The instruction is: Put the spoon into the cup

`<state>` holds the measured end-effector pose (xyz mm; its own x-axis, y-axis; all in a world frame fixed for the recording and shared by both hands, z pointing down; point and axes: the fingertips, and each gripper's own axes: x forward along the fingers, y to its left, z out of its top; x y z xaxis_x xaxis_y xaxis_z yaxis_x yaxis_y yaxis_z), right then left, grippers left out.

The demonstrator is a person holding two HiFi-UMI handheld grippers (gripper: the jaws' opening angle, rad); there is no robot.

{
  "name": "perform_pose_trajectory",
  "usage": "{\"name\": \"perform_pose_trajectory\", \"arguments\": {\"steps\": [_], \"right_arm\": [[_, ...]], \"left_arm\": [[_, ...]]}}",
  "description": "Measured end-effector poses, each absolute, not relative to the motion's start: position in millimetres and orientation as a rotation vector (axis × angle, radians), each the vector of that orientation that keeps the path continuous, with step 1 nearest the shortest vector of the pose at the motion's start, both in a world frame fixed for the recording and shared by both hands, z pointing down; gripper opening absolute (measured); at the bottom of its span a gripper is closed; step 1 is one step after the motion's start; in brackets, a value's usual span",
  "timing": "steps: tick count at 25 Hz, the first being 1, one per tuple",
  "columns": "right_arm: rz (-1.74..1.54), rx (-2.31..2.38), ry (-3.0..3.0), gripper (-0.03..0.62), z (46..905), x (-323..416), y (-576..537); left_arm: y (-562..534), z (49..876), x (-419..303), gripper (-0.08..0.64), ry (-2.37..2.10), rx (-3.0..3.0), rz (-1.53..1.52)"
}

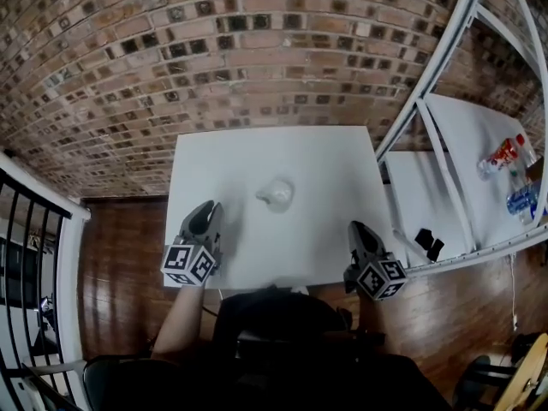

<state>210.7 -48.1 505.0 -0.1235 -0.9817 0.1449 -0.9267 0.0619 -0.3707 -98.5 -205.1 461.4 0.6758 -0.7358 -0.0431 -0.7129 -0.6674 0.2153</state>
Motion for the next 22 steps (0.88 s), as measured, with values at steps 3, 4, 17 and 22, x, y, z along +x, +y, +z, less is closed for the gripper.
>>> {"name": "perform_pose_trajectory", "arguments": {"steps": [3,4,17,22], "right_arm": [[-0.551,-1.971,2.209,0.005,506.7,204.2,-45.0],[-0.553,-1.969,2.217,0.005,508.6,202.9,-43.7],[-0.568,-1.998,2.299,0.002,525.4,182.1,-39.5],[-0.574,-1.972,2.351,0.002,527.0,173.6,-45.0]], "left_arm": [[-188.4,446.6,-119.5,0.06,-1.224,2.729,-0.252],[-184.0,445.9,-123.6,0.034,-1.228,2.744,-0.244],[-137.6,471.1,-130.4,0.002,-1.14,2.728,-0.16],[-141.8,473.5,-136.2,0.002,-1.158,2.703,-0.167]]}}
